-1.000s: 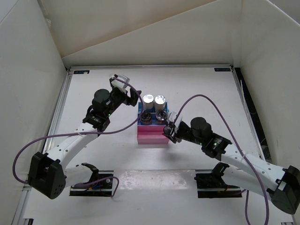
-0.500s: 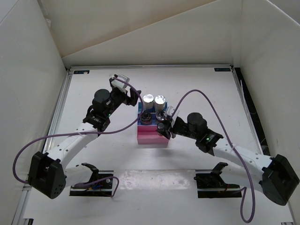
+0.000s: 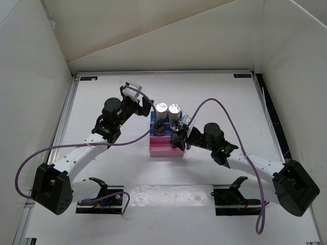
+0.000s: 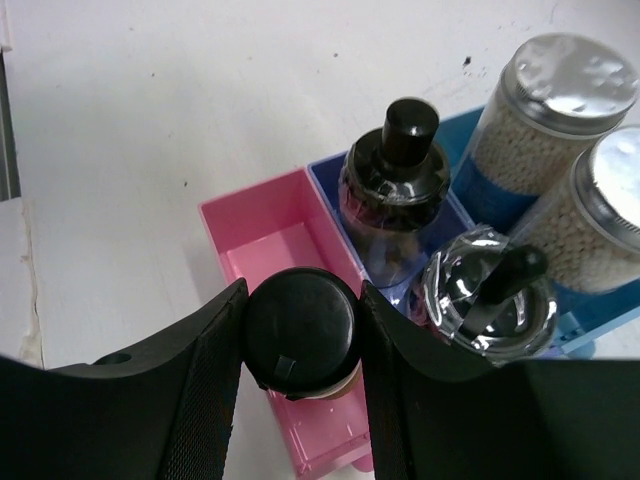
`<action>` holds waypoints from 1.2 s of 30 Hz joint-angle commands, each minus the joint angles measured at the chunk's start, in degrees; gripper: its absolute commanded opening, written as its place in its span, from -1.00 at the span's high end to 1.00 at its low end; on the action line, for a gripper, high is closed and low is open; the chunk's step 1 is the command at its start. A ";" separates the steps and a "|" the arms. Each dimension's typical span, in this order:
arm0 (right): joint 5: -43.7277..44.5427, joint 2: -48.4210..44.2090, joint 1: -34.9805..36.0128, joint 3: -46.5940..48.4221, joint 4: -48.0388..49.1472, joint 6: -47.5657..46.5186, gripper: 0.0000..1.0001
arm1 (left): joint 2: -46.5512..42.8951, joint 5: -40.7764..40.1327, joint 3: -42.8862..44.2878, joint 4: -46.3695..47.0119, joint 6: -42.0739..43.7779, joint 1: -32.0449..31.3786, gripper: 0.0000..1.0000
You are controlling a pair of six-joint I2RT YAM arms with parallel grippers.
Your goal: Organize the condiment bottles
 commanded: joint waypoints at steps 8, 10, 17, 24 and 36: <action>-3.07 4.94 -0.70 -1.32 10.56 1.30 1.00 | 0.94 -0.46 -0.06 1.30 -0.29 0.66 -0.71; -3.33 6.17 -0.70 -1.50 10.91 1.12 1.00 | 1.04 -0.55 -0.23 1.65 -0.46 0.66 -0.71; -4.03 10.57 -1.14 -1.23 12.14 -0.72 1.00 | 1.39 -0.20 -0.14 1.82 -0.46 0.66 -0.71; -3.60 12.86 -0.36 0.26 10.74 -2.92 1.00 | 1.30 -0.37 -0.32 2.00 -0.38 0.83 -0.71; -1.66 13.21 0.53 1.14 8.20 -5.29 -0.11 | 1.30 -0.02 0.03 1.65 -0.29 0.92 -0.71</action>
